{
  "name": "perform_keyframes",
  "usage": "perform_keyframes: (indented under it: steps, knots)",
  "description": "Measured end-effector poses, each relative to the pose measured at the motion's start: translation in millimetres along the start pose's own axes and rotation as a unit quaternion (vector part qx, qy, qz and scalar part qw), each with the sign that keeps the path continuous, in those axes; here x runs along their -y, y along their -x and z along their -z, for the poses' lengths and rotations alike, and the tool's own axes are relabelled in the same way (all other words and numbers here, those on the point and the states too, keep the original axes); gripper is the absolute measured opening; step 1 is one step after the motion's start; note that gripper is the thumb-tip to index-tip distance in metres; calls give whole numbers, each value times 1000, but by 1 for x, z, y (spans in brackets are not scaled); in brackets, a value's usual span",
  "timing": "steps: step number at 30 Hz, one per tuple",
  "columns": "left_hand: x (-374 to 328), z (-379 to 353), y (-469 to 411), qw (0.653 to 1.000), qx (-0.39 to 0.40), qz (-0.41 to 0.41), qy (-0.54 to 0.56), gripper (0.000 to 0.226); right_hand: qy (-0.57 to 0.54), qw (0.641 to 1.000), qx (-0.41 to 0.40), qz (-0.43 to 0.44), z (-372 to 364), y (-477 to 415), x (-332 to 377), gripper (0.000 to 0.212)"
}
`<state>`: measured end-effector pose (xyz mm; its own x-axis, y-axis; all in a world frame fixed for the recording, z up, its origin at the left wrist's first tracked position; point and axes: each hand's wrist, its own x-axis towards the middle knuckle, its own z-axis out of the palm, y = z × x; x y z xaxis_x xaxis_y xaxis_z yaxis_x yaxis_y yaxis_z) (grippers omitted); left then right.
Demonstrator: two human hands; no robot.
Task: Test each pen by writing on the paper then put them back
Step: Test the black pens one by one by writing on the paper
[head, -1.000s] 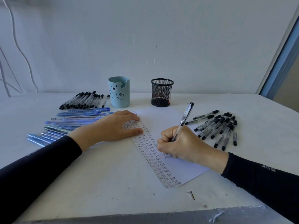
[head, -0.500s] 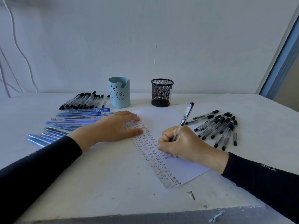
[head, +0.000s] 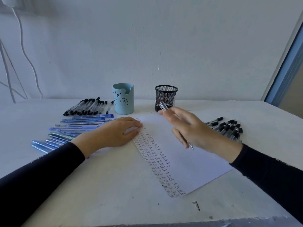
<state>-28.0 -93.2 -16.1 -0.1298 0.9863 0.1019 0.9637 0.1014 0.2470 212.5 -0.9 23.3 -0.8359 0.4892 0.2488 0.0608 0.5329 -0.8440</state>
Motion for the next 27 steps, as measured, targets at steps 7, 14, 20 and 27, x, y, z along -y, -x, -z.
perform_keyframes:
  steps: [7,14,20,27]
  knots:
    - [13,7,4,997,-39,51,-39,45,208,971,3,120,3,-21,-22,21]
    - [17,4,1,998,-24,55,-26,48,333,933,18,134,-7,-15,-37,24]
    - [14,5,0,998,-18,59,-30,47,295,942,59,151,-10,-21,-54,31]
    - [14,6,1,997,-13,60,-39,47,296,953,46,45,17,-27,-45,39]
